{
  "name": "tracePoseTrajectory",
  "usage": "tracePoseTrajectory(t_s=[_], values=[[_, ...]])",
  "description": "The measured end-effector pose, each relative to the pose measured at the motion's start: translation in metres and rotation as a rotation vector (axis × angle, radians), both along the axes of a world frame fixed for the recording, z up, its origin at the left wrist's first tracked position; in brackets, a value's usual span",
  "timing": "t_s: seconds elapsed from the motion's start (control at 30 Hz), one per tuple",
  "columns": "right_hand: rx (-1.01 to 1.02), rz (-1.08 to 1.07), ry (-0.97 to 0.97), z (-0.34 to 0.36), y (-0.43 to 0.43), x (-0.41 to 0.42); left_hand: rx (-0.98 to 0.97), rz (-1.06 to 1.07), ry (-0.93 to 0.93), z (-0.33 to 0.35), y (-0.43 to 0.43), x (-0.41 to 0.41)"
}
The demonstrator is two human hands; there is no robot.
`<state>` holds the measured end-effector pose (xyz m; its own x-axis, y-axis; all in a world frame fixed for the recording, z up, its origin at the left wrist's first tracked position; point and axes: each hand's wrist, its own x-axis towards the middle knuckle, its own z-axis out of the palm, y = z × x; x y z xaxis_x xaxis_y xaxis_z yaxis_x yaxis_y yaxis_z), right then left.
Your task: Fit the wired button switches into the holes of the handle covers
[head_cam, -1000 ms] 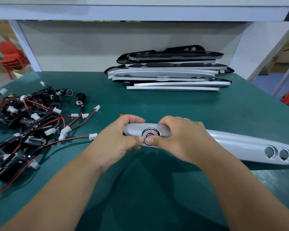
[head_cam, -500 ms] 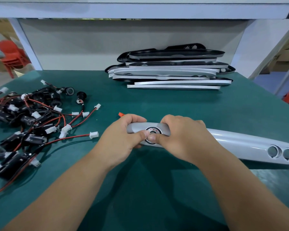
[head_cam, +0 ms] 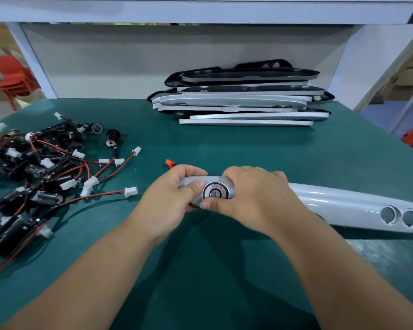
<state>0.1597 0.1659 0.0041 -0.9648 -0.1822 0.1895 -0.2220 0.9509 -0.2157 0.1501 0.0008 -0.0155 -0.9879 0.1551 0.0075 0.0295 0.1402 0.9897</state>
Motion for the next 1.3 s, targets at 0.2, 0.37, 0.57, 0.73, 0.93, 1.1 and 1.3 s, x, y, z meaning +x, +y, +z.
tracePoseTrajectory(t_s=[0.2, 0.37, 0.57, 0.73, 0.93, 1.1, 1.3], values=[[0.058, 0.089, -0.044, 0.006, 0.001, 0.001, -0.026, 0.032, -0.003, 0.002, 0.001, 0.000], [0.011, 0.080, -0.072, 0.010, 0.001, 0.005, 0.004, 0.053, -0.024, 0.005, 0.004, 0.001], [0.034, 0.079, 0.042, 0.002, -0.011, 0.009, 0.003, 0.112, -0.029, 0.008, 0.003, 0.000], [0.036, 0.067, 0.064, -0.001, -0.015, 0.008, -0.013, 0.120, -0.016, 0.009, 0.000, -0.001], [0.084, 0.108, 0.025, -0.003, -0.011, 0.004, -0.009, 0.093, -0.041, 0.012, 0.000, 0.000], [0.059, 0.058, 0.101, -0.005, -0.017, 0.007, -0.023, 0.119, -0.017, 0.012, 0.000, 0.000], [0.037, 0.034, 0.119, -0.004, -0.018, 0.005, -0.022, 0.088, -0.016, 0.012, -0.003, -0.001]])
